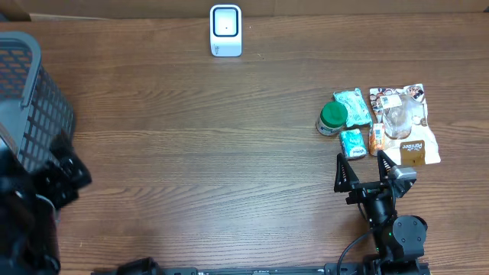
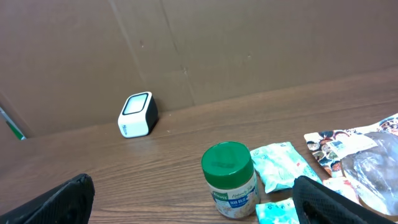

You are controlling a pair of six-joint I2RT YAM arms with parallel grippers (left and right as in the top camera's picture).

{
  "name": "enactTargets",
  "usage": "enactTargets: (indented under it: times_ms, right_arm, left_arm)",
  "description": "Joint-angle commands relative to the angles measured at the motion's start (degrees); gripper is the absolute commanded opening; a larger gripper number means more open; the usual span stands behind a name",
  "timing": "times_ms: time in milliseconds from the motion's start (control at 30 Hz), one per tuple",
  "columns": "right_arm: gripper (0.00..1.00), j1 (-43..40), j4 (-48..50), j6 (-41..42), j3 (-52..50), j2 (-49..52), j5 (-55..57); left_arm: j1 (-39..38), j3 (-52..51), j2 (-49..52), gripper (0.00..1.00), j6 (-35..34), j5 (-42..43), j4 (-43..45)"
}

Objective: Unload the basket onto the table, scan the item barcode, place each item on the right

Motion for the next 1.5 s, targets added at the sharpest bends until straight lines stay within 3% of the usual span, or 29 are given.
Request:
enactTargets:
  times_ms: [0, 200, 567, 800, 1267, 1467]
  right_arm:
    - [1.00, 0.4, 0.3, 0.3, -0.6, -0.6, -0.3]
    - [1.00, 0.4, 0.3, 0.3, -0.6, -0.6, -0.3]
    - [1.00, 0.4, 0.3, 0.3, -0.6, -0.6, -0.3]
    - [1.00, 0.4, 0.3, 0.3, -0.6, -0.6, -0.3]
    - [1.00, 0.4, 0.3, 0.3, -0.6, -0.6, -0.3]
    - [1.00, 0.4, 0.3, 0.3, -0.6, -0.6, -0.3]
  left_arm:
    - [-2.6, -6.8, -4.2, 0.99, 0.8, -0.5, 0.0]
    - [-4.6, -21.5, -13.5, 1.00, 0.8, 0.5, 6.3]
    - [-7.8, -62.2, -34.8, 1.00, 0.8, 12.0, 52.1]
    - [-10.1, -79.7, -44.1, 1.00, 0.8, 12.0, 69.0]
    - [-11.6, -94.8, -50.4, 1.00, 0.1, 12.0, 72.4]
    - [-11.6, -95.0, -50.4, 0.99, -0.7, 13.2, 69.3]
